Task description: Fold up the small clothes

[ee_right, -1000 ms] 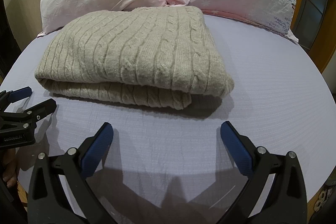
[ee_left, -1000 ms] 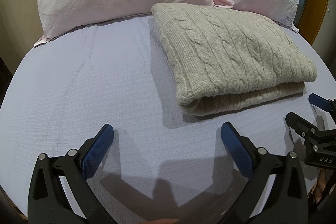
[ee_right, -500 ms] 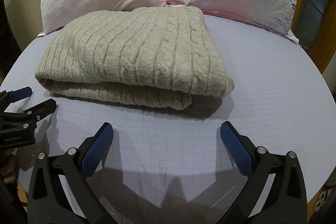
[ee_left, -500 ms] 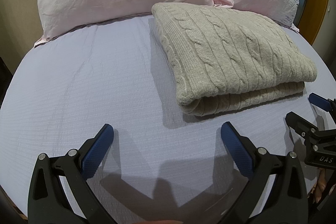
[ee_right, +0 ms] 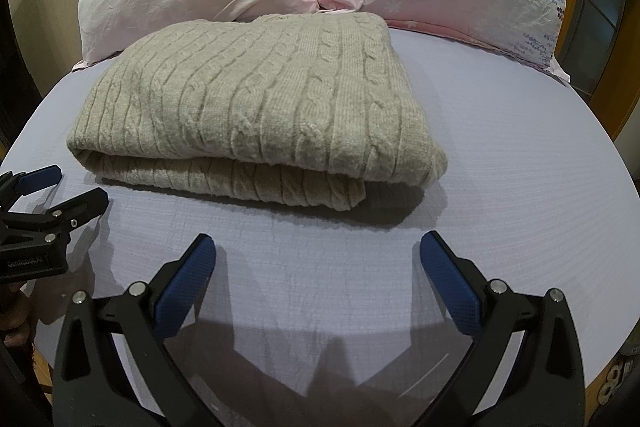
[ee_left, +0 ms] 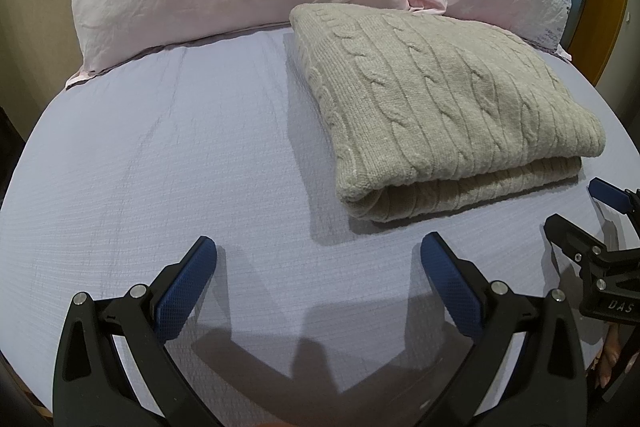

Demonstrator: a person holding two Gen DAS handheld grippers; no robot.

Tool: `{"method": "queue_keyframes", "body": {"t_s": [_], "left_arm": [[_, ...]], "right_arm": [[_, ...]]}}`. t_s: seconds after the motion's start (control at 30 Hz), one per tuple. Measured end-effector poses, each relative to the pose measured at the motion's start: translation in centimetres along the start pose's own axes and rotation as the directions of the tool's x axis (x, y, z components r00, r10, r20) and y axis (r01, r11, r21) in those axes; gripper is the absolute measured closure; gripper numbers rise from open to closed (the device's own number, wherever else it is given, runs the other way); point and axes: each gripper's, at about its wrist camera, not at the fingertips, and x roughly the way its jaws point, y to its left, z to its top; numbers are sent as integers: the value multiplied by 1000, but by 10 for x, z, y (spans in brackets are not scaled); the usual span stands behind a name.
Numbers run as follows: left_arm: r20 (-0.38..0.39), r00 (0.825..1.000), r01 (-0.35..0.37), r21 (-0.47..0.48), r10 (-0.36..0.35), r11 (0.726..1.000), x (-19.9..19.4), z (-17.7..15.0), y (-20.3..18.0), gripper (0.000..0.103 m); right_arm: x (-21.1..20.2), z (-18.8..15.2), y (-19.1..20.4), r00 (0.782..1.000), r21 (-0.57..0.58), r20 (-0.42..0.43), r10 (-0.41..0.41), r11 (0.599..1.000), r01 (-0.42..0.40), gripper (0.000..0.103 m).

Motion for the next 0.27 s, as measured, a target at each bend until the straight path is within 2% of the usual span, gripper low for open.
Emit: {"method": "queue_keyframes", "body": {"t_s": [0.27], "left_arm": [[6,1000,-1,1,1,1000,1,0,1,1]], "right_arm": [[0,0,0,1000,-1,0,0,1000,0,2]]}}
